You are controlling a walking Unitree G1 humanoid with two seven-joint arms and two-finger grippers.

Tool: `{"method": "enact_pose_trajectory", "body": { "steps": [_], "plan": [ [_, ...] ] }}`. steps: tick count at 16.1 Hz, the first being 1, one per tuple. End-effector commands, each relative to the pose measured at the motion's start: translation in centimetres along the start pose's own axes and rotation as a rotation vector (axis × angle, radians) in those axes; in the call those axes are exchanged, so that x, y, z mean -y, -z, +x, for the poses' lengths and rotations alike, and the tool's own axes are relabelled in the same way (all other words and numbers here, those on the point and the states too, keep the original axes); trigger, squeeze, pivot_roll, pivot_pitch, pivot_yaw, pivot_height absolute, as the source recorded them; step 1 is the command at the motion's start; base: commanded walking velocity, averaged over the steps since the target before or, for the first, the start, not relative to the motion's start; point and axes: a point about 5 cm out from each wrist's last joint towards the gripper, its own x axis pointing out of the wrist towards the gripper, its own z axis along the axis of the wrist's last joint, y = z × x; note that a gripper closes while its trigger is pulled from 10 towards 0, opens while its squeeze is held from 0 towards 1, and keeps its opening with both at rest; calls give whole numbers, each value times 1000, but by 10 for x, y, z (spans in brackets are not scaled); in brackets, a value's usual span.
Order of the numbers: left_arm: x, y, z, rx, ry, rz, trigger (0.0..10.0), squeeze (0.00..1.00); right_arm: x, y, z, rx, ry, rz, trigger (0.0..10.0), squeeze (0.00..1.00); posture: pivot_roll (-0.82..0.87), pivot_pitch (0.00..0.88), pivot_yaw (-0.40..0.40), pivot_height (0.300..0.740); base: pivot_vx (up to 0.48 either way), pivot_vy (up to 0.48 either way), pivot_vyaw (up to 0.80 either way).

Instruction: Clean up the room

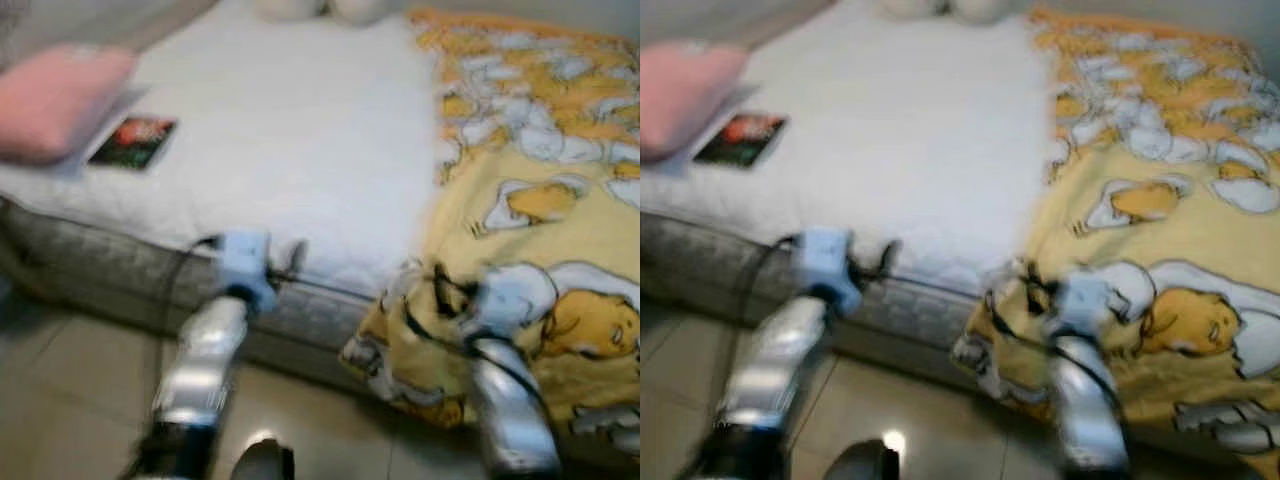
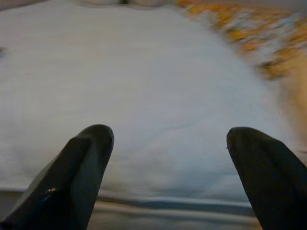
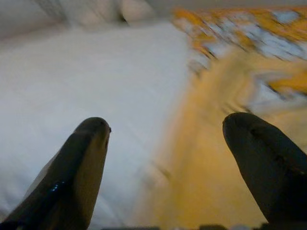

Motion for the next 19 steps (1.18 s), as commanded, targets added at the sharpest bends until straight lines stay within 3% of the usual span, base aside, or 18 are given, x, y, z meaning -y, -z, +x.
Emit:
{"method": "enact_pose_trajectory", "body": {
  "steps": [1,4,9,14,16,18,19],
  "plan": [
    [21,-15,7,58,73,15,10000,0,15,6,-8,-19,41,-13,10000,0,41,18,-14,699,300,375,0],
    [18,-19,7,61,56,31,10000,0,2,6,5,-45,-14,-6,10000,0,54,34,-10,699,87,135,0],
    [6,-21,-1,46,33,59,10000,0,-1,19,28,-166,18,54,10000,0,106,99,1,699,0,0,0],
    [-3,-24,-18,41,64,132,10000,0,14,25,42,-220,166,-79,10000,0,172,154,5,699,0,0,0],
    [0,-23,-24,31,67,132,10000,0,24,36,41,-278,226,-91,10000,0,176,169,1,699,0,0,0],
    [2,-22,-26,27,71,131,10000,0,26,42,40,-320,231,-78,10000,0,176,174,0,699,0,0,0],
    [3,-21,-28,16,72,129,10000,0,24,49,42,-390,211,-55,10000,0,180,186,3,699,0,0,0]
  ]
}}
